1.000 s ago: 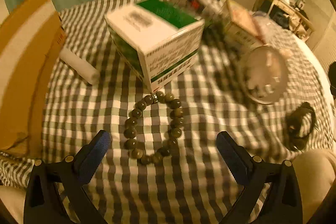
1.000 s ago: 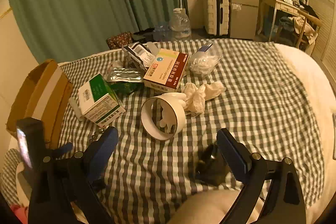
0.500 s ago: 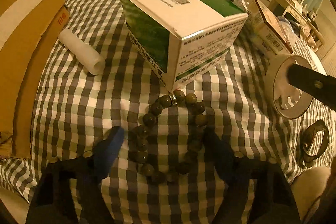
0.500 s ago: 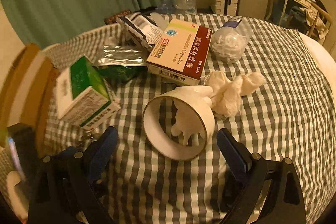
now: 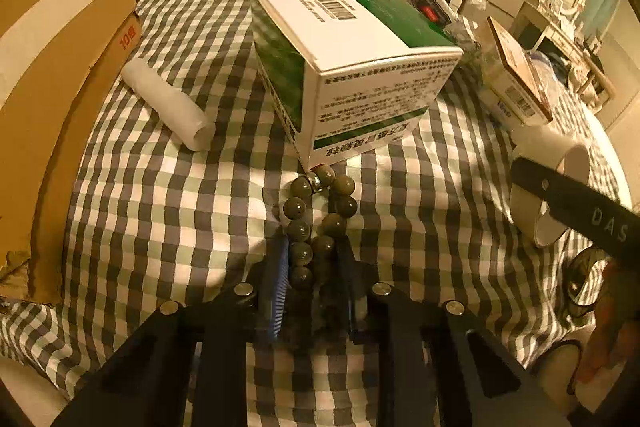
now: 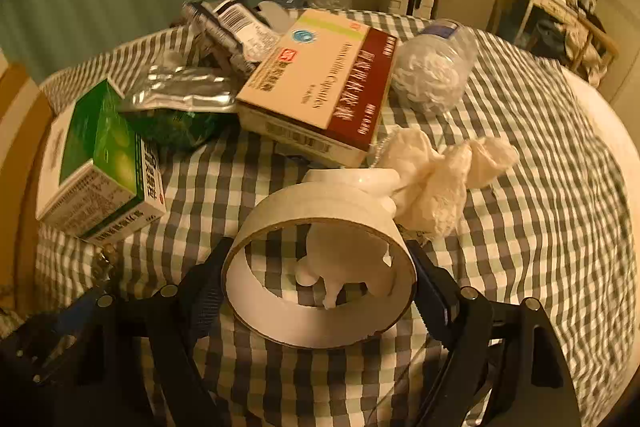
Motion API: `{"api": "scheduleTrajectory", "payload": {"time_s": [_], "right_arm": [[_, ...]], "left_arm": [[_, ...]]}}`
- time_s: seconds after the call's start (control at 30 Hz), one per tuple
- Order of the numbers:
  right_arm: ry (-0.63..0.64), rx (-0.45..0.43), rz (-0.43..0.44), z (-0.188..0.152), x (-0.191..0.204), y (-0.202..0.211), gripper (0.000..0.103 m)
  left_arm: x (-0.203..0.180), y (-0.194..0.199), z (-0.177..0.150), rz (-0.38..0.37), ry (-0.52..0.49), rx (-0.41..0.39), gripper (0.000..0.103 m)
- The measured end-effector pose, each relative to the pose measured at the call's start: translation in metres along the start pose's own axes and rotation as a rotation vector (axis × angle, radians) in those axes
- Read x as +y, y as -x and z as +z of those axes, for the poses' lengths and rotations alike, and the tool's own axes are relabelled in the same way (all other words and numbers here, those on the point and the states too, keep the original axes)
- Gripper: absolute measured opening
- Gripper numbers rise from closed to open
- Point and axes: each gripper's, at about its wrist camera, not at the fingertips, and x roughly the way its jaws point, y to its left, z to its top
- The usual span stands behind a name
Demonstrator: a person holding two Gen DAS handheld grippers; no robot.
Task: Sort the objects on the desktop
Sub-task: 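Grasp the dark bead bracelet with the left gripper while the right gripper grasps the white tape roll, then carry bracelet and tape roll over the cardboard box and open both grippers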
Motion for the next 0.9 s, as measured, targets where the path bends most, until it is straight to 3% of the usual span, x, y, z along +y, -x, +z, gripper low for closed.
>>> {"api": "scheduleTrajectory", "payload": {"time_s": [0.13, 0.17, 0.37, 0.5, 0.73, 0.9], "right_arm": [[-0.015, -0.008, 0.037, -0.006, -0.002, 0.009, 0.082], [-0.016, -0.015, 0.044, -0.007, -0.002, 0.013, 0.082], [-0.027, -0.052, 0.083, -0.012, -0.003, 0.035, 0.082], [-0.056, -0.069, 0.113, -0.016, -0.008, 0.045, 0.082], [-0.076, -0.091, 0.137, -0.027, -0.012, 0.065, 0.082], [-0.097, -0.112, 0.149, -0.029, -0.017, 0.073, 0.082]], "left_arm": [[-0.004, 0.0, -0.013, -0.01, 0.0, -0.025, 0.02], [-0.007, 0.006, -0.013, -0.021, 0.0, -0.042, 0.011], [-0.008, 0.011, -0.009, -0.037, -0.049, -0.11, 0.011], [-0.006, 0.027, -0.003, -0.061, -0.036, -0.151, 0.011], [-0.007, 0.017, 0.013, -0.067, 0.012, -0.136, 0.011], [-0.006, 0.042, 0.007, -0.112, 0.028, -0.189, 0.011]]}}
